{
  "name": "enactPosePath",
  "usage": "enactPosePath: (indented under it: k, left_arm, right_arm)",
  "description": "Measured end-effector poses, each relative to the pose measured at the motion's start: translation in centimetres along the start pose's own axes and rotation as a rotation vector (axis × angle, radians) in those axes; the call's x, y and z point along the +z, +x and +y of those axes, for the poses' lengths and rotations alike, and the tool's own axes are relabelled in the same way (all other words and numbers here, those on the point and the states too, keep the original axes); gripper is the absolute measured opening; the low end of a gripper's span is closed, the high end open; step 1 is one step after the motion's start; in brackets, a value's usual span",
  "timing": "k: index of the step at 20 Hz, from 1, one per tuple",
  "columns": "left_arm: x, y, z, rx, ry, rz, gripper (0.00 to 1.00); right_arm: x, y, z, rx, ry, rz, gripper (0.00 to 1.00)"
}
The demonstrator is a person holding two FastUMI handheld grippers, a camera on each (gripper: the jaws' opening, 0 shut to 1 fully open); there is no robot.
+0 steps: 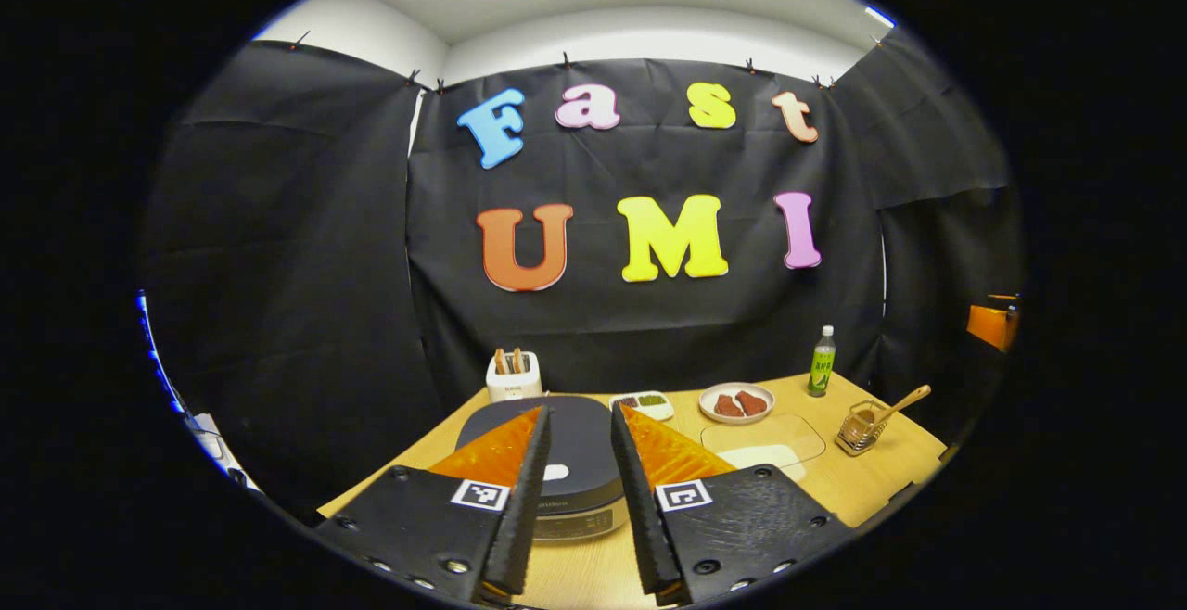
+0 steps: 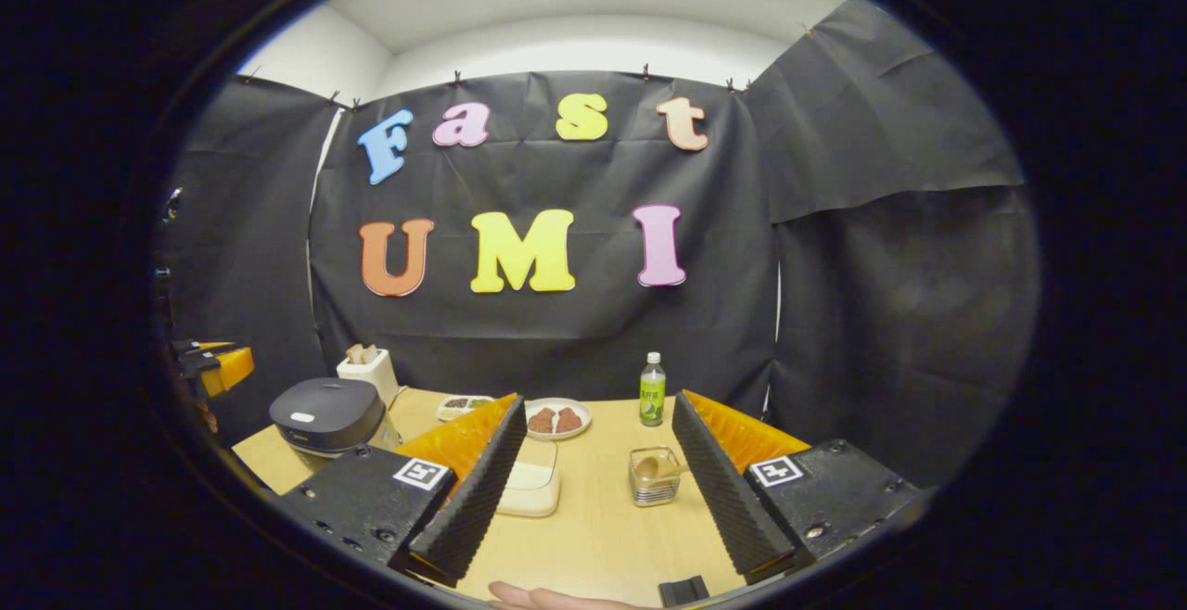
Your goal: Close the left gripper, press the button to open the rice cooker; take a wooden spoon from the chopstick holder with the right hand, scoop a spoonful of rice and pour it into the rice cooker, then put the wooden spoon back into the chopstick holder.
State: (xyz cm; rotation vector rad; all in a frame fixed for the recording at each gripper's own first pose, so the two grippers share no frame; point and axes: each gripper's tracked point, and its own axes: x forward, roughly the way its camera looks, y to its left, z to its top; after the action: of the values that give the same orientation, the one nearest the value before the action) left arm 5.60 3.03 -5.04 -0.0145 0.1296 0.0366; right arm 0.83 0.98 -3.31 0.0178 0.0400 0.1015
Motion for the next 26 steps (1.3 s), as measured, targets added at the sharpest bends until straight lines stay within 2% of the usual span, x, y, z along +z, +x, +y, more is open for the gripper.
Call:
enactPosePath:
  k: [2, 4, 6, 8, 13, 16, 19, 23, 26]
  left_arm:
    - [-0.4, 0.6, 0.2, -0.006, 0.028, 0.014, 0.39]
    - [-1.1, 1.3, 0.4, 0.006, 0.033, 0.038, 0.09]
    - [-2.0, 2.3, 0.7, 0.021, 0.016, 0.062, 0.08]
    - [-3.3, 3.0, 1.0, 0.034, -0.024, 0.123, 0.0]
    - [-5.8, 4.7, 2.0, 0.055, -0.075, 0.228, 0.0]
    - [-7.2, 5.8, 1.8, 0.031, -0.142, 0.272, 0.0]
    - [-8.7, 6.9, 2.5, 0.05, -0.128, 0.298, 0.0]
    - [-10.3, 8.0, 3.0, 0.051, -0.125, 0.32, 0.0]
    - [-11.9, 8.3, 2.6, 0.025, -0.139, 0.363, 0.0]
  right_arm:
    - [-0.2, 0.1, -0.2, -0.001, -0.007, 0.0, 1.0]
    - [-0.5, 0.4, -0.6, -0.009, -0.01, 0.005, 0.99]
    - [-1.2, 0.8, -0.8, -0.008, -0.007, 0.021, 1.0]
    - [-2.0, 1.1, -1.2, -0.009, -0.004, 0.044, 1.0]
    - [-2.8, 1.5, -2.2, -0.022, -0.008, 0.055, 0.99]
    - [-3.8, 1.6, -2.4, -0.027, 0.002, 0.087, 0.99]
    - [-3.6, 1.2, -1.7, -0.005, -0.015, 0.079, 1.0]
    - [-3.6, 1.7, -2.8, -0.066, -0.06, 0.067, 1.0]
    - [-3.9, 1.8, -2.5, -0.063, -0.056, 0.069, 1.0]
